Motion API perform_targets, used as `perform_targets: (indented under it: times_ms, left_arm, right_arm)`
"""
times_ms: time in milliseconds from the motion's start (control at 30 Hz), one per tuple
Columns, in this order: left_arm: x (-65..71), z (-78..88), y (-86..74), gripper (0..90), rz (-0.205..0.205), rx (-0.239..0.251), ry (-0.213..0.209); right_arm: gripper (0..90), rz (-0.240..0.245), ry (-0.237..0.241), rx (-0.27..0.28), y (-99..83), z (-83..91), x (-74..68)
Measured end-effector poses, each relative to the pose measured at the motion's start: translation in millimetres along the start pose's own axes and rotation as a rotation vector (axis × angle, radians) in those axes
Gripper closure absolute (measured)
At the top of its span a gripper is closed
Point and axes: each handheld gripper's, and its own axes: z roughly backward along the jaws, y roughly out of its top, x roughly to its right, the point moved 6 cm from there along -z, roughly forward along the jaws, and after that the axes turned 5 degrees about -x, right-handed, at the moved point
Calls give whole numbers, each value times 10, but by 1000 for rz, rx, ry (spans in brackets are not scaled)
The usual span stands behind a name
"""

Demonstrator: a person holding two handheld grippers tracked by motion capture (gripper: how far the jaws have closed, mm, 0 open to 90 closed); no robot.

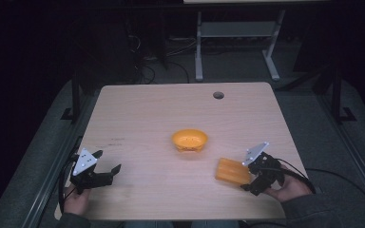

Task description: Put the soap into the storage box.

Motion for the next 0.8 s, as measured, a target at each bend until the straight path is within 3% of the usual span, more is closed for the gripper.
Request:
perform_targets:
  times_ms: [567,800]
  left_arm:
    - [4,8,6,143,-3,-1,-2]
    - [5,10,8,142,-3,-1,-4]
  right_arm:
    - [142,45,11,-72,249,-198,98]
    - [143,31,34,-81,263,-281,112]
